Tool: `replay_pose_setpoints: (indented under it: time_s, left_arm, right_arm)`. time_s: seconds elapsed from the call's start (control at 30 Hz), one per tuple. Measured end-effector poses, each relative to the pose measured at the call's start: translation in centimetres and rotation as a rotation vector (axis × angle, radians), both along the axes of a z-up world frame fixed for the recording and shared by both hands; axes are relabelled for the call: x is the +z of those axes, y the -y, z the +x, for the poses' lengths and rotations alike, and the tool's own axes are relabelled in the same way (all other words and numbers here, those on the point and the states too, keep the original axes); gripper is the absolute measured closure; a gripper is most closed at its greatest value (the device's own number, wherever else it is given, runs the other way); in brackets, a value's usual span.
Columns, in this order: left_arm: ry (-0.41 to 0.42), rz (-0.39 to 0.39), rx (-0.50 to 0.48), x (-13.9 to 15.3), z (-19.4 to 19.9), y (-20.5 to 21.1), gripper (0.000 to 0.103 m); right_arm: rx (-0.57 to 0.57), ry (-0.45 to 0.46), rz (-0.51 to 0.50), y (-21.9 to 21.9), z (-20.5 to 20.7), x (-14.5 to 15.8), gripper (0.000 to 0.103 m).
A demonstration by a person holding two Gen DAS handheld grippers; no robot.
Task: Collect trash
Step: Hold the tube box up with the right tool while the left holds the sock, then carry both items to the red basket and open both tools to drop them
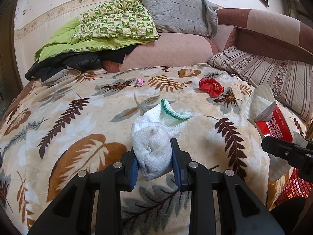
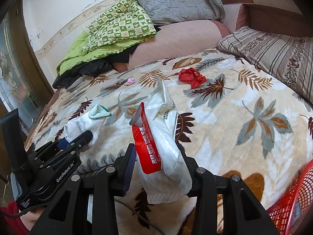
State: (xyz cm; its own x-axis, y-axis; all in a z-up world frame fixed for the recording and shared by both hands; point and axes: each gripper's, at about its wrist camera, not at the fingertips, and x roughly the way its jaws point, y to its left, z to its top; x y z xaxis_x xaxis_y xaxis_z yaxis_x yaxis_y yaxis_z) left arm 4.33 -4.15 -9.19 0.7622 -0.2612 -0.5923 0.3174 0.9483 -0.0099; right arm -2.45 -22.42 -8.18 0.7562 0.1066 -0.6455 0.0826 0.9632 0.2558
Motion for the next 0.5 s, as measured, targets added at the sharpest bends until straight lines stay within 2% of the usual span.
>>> replay_pose_setpoints:
  time_s: [0.2, 0.5]
  left_arm:
    - [0.005, 0.002, 0.002, 0.1, 0.0, 0.1, 0.075]
    - [0.03, 0.024, -0.011, 0.2, -0.9, 1.3, 0.075]
  right_arm:
    - [-0.064, -0.015, -0.055, 0.1, 0.0, 0.0, 0.059]
    - [-0.134, -0.016, -0.197, -0.8, -0.5, 0.7, 0.059]
